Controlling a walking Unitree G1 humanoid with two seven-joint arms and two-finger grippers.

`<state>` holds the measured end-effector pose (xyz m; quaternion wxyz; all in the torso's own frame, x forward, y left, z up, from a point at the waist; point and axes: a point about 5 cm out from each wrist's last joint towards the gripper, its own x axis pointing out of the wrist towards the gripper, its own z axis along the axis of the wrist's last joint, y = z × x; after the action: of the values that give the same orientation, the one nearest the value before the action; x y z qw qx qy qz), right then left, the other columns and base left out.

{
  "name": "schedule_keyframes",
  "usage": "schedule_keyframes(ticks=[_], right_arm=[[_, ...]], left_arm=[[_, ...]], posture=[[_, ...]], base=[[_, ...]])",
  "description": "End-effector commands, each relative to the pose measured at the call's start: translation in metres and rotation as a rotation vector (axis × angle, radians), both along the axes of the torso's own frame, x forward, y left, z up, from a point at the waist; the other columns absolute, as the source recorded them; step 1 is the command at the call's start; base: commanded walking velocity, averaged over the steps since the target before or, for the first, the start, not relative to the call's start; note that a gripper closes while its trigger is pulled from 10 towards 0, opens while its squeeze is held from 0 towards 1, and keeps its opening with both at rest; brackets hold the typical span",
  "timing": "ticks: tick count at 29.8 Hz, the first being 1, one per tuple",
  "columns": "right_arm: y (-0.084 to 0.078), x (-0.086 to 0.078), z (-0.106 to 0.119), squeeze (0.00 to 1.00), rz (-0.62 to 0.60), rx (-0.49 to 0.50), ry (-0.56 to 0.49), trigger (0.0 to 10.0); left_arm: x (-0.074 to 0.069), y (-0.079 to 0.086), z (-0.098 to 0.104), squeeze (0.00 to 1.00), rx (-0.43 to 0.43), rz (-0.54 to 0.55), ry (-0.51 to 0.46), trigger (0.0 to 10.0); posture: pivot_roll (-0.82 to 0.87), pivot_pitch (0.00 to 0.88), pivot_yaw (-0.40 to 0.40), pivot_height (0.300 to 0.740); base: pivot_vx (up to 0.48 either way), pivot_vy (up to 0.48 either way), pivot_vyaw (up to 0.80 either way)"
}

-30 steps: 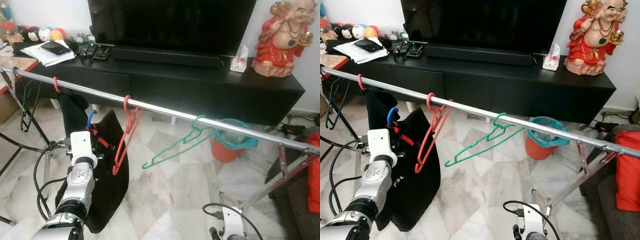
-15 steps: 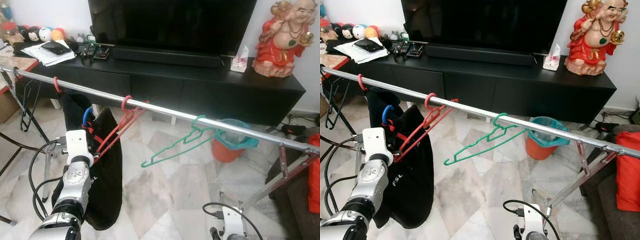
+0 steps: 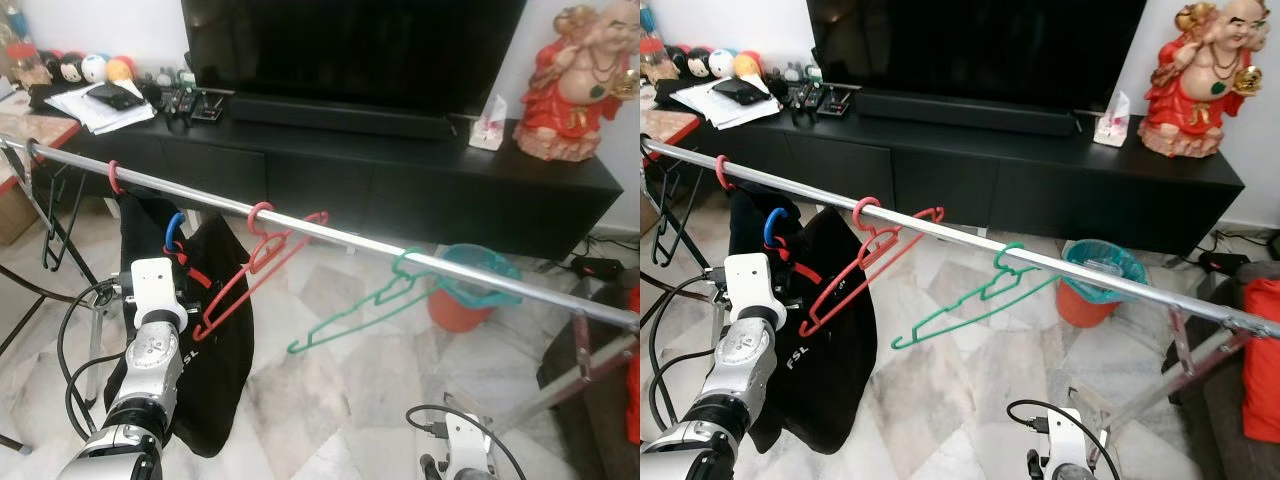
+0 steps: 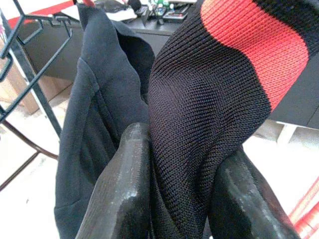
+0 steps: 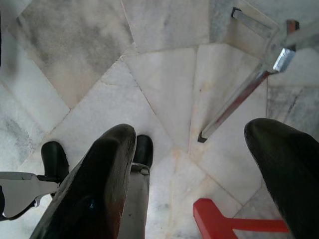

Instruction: Hang hanger

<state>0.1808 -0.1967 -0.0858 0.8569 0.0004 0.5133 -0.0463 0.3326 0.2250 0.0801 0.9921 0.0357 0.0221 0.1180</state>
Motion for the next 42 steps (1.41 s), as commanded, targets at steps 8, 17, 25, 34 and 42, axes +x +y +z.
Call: schedule_keyframes(ticks=[8,17,25,34,42], right_arm=[[-0.001,0.002,0.001,0.0,-0.014,0.0,-0.01,10.0],[-0.001,0.002,0.001,0.0,-0.01,0.003,-0.01,10.0],[-0.001,0.002,0.001,0.0,-0.009,0.002,-0.011,10.0],[0.0,0.002,0.001,0.0,-0.005,0.003,-0.013,10.0],[0.0,0.001,0.001,0.0,-0.009,0.002,-0.013,10.0]], left_arm=[[0.002,-0.001,0.01,0.0,-0.004,-0.01,-0.064,10.0],[0.0,-0.008,0.009,0.0,-0.015,-0.075,-0.089,10.0],[-0.004,-0.017,0.013,0.0,-0.023,-0.251,-0.126,10.0],[-0.005,-0.006,0.019,0.0,-0.019,-0.28,-0.134,10.0],[0.002,-0.008,0.029,0.0,-0.02,-0.357,-0.13,10.0]], posture=[[0.0,0.0,-0.041,0.74],[0.0,0.0,-0.041,0.74],[0.0,0.0,-0.036,0.74],[0.0,0.0,-0.032,0.74],[0.0,0.0,-0.026,0.74]], base=[[0.277,0.0,0.0],[0.184,0.0,0.0],[0.0,0.0,0.0],[0.0,0.0,0.0],[0.0,0.0,0.0]])
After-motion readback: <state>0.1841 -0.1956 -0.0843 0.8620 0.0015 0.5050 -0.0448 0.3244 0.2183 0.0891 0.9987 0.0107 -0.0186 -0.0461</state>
